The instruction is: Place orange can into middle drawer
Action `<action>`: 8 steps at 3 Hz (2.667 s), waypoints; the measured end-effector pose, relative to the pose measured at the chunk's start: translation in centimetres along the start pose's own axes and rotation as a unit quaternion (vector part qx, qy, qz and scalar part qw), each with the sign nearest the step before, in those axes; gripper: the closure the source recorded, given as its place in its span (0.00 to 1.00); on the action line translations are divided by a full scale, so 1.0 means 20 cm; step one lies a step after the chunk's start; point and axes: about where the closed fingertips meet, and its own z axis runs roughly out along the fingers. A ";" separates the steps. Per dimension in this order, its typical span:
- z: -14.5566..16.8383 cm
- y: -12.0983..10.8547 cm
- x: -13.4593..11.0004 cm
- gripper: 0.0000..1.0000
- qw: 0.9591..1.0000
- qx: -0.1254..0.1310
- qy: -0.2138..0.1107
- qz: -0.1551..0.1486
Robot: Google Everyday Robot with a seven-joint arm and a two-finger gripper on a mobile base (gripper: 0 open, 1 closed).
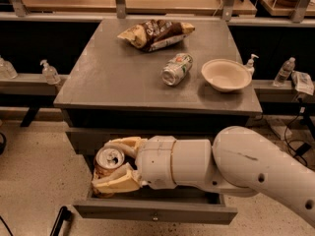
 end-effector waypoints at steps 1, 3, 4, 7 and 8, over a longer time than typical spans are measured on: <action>-0.02 -0.04 0.04 1.00 1.000 0.007 0.000 -0.005; -0.07 -0.23 0.47 1.00 0.998 0.027 -0.014 -0.050; -0.10 -0.29 0.80 1.00 0.998 0.037 -0.014 -0.038; -0.13 -0.40 1.16 1.00 0.997 0.069 0.028 -0.001; -0.24 -0.57 1.47 1.00 0.993 0.113 0.039 0.022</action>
Offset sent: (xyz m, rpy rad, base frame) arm 0.0607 -0.0763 -0.0814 0.0608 -0.1733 -0.0196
